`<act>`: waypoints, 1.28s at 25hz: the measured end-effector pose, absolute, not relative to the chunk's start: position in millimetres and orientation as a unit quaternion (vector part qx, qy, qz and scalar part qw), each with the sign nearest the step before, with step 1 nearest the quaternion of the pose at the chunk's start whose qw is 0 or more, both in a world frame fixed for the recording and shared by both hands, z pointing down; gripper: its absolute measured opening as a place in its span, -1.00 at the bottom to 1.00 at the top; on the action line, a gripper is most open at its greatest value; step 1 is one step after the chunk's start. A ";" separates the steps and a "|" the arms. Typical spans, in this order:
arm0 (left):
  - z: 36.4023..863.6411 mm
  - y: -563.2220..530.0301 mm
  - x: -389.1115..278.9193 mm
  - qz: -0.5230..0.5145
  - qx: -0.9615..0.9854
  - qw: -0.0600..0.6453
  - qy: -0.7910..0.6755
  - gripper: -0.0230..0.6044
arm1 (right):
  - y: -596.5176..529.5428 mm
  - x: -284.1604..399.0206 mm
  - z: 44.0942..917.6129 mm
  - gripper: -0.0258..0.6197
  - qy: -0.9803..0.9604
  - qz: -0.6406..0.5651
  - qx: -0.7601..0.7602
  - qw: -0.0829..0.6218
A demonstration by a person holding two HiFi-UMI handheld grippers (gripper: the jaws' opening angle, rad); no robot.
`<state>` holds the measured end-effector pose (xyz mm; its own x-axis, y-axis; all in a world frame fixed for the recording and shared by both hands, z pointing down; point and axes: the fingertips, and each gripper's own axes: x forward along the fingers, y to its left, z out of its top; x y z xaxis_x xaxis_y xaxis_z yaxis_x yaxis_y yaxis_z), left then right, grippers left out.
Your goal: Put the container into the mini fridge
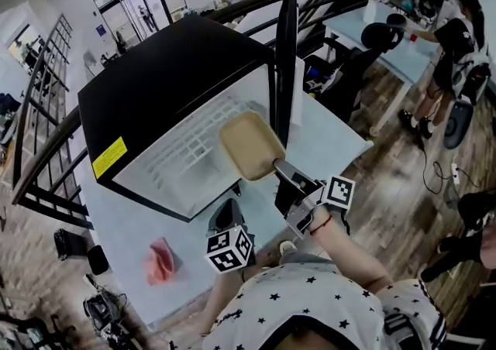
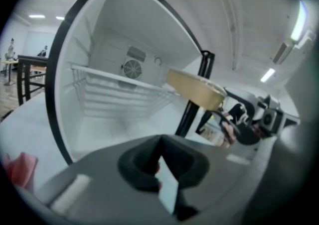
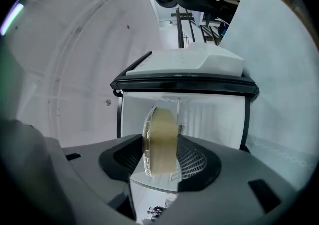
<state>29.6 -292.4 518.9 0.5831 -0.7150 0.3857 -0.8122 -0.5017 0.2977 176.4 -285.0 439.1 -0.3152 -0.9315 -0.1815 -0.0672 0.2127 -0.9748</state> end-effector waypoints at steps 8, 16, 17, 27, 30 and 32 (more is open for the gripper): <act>516.6 -297.5 11.1 0.089 0.822 0.234 -0.511 -0.91 | -323.1 170.5 437.8 -0.24 0.659 -0.523 -0.352 0.409; 520.0 -293.9 -10.8 0.083 0.787 0.239 -0.562 -0.91 | -357.0 165.4 442.4 -0.24 0.658 -0.544 -0.345 0.389; 520.6 -292.2 -13.0 0.083 0.783 0.241 -0.567 -0.91 | -359.7 164.8 443.0 -0.24 0.658 -0.547 -0.344 0.388; 528.2 -281.7 -27.3 0.078 0.750 0.250 -0.607 -0.91 | -390.9 154.5 439.7 -0.24 0.660 -0.560 -0.336 0.371; 528.5 -279.2 -27.2 0.076 0.745 0.250 -0.614 -0.91 | -398.7 153.7 438.5 -0.24 0.657 -0.563 -0.341 0.368; 529.2 -278.2 -26.2 0.076 0.742 0.250 -0.617 -0.91 | -403.7 152.8 438.7 -0.24 0.654 -0.567 -0.341 0.367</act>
<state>-26.2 -278.2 529.2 0.2269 -0.8785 0.4203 -0.9540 -0.1137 0.2773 152.8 -403.7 438.7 -0.4983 -0.8619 -0.0936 -0.0292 0.1246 -0.9918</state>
